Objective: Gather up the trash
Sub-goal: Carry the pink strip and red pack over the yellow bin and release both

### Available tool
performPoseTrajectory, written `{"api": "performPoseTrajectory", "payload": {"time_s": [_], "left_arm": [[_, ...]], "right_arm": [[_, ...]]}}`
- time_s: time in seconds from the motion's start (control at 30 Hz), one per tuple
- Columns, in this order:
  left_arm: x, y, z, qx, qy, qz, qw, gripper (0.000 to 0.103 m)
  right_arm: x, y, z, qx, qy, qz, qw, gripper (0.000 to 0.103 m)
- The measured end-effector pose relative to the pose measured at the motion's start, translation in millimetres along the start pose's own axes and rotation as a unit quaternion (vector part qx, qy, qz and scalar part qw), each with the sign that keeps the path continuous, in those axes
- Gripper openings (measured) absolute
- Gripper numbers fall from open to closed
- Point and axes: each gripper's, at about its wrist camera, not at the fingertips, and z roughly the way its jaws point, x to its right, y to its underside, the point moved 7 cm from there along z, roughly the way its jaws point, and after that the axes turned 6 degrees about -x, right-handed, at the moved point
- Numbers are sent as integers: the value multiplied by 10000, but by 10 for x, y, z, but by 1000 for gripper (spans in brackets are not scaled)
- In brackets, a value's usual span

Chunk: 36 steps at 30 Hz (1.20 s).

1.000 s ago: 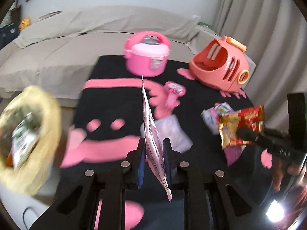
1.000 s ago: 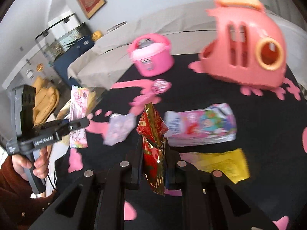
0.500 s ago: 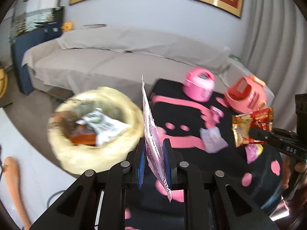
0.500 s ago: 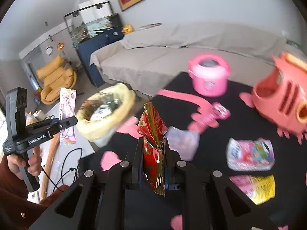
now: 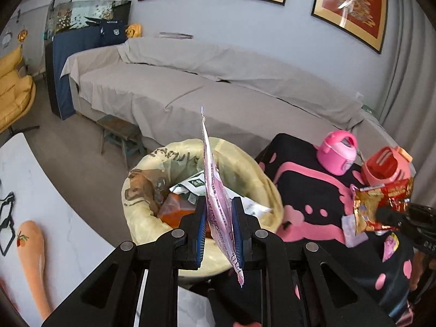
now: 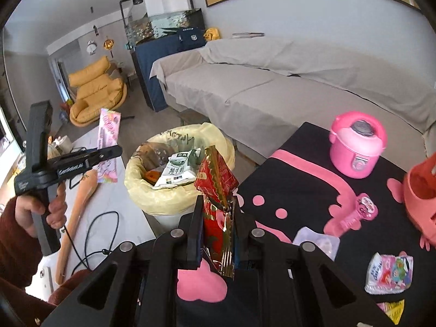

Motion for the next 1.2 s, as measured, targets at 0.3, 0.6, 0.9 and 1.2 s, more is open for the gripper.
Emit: {"api": "performPoseTrajectory", "payload": {"time_s": [0.3,0.6,0.9,1.2], "left_arm": [[-73,-134,643,-311,385,-209,9986,19],[-305,-176,887,-405,552,-746,9949,58],[-868,-74,549,-100,-198,-1260,9918,61],[-1164,154,282,69,-227,-1450,9892,68]], "right_arm": [[172,113,383,-404,-1,191,9990,14],[219,16,560,-521,-6,269,9983,14],[-409,-535,1003,-490,-458,-313,9973,14],[-718,-631,2184,-1711,-538,-377,9831,14]]}}
